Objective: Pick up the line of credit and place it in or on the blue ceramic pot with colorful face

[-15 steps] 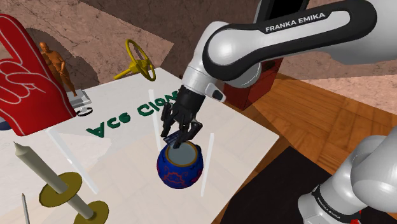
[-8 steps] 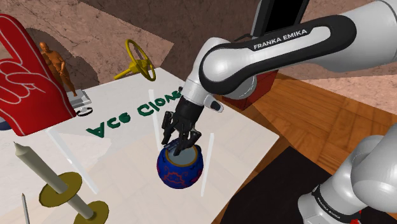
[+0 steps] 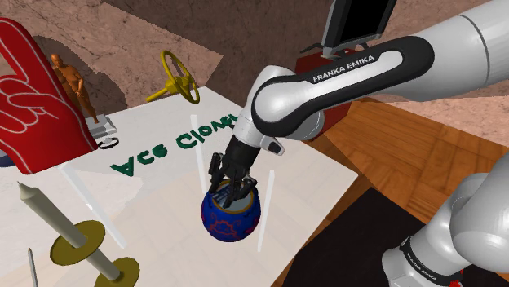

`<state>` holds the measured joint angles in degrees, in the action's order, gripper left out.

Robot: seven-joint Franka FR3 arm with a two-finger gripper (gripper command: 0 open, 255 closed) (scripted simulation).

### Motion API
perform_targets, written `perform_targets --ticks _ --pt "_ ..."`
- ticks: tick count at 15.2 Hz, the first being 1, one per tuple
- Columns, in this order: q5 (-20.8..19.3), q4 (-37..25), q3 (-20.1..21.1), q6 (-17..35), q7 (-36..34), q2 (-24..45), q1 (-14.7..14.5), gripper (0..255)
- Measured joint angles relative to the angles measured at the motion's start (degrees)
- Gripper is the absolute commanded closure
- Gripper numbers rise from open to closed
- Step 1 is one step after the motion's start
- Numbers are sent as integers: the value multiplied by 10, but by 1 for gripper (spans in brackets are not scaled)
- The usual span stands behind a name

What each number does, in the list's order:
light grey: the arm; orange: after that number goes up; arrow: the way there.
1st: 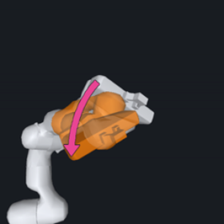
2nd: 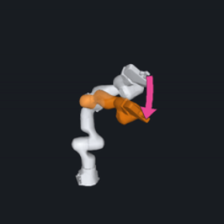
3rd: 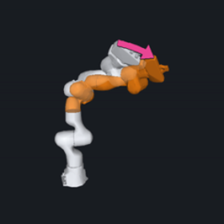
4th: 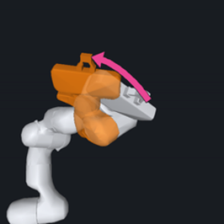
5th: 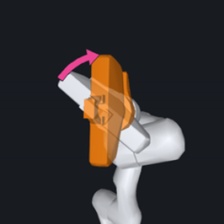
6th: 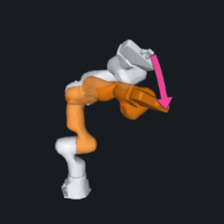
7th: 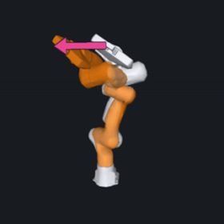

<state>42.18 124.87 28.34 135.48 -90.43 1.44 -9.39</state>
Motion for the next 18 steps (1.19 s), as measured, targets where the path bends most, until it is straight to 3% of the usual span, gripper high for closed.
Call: perform_targets --ticks 5,6,12,18 --pt "0 0 0 2 1 1 0 255" --pt "0 1 0 2 1 1 0 0" --pt "0 1 0 2 1 1 0 0" --pt "-3 -7 -20 -68 1 -49 20 0"
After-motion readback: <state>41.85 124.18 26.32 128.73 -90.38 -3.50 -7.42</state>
